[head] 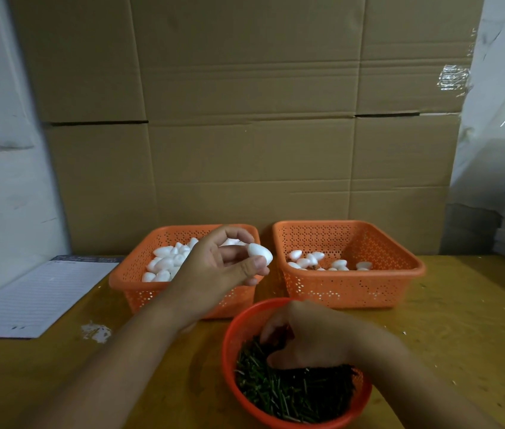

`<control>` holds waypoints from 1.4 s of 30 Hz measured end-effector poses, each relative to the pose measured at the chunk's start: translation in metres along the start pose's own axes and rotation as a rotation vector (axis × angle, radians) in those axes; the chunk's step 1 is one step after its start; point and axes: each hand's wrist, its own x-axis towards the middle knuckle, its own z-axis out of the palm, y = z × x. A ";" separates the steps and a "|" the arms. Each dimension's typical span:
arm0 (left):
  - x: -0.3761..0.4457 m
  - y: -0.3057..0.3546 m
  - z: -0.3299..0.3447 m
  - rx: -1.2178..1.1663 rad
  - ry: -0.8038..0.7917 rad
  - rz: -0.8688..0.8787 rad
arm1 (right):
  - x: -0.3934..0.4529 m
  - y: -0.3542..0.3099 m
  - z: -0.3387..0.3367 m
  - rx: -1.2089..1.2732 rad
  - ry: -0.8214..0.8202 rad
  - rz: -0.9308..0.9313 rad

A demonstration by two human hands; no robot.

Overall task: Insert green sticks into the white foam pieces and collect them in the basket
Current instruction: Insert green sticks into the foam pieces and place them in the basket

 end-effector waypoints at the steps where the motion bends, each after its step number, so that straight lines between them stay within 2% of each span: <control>1: 0.000 0.000 0.000 -0.019 -0.002 -0.008 | 0.000 -0.001 0.000 -0.001 -0.001 0.000; 12: -0.005 0.000 0.003 -0.148 -0.034 -0.099 | -0.003 -0.004 0.001 0.026 0.002 -0.007; 30: -0.008 0.000 -0.001 -0.166 -0.019 -0.147 | 0.000 -0.006 0.003 0.047 0.012 -0.023; 35: -0.011 0.001 -0.002 -0.133 -0.058 -0.152 | 0.000 -0.007 0.003 0.039 0.022 -0.027; 42: -0.010 0.001 -0.001 -0.206 -0.079 -0.143 | -0.001 -0.007 0.002 0.025 0.022 -0.023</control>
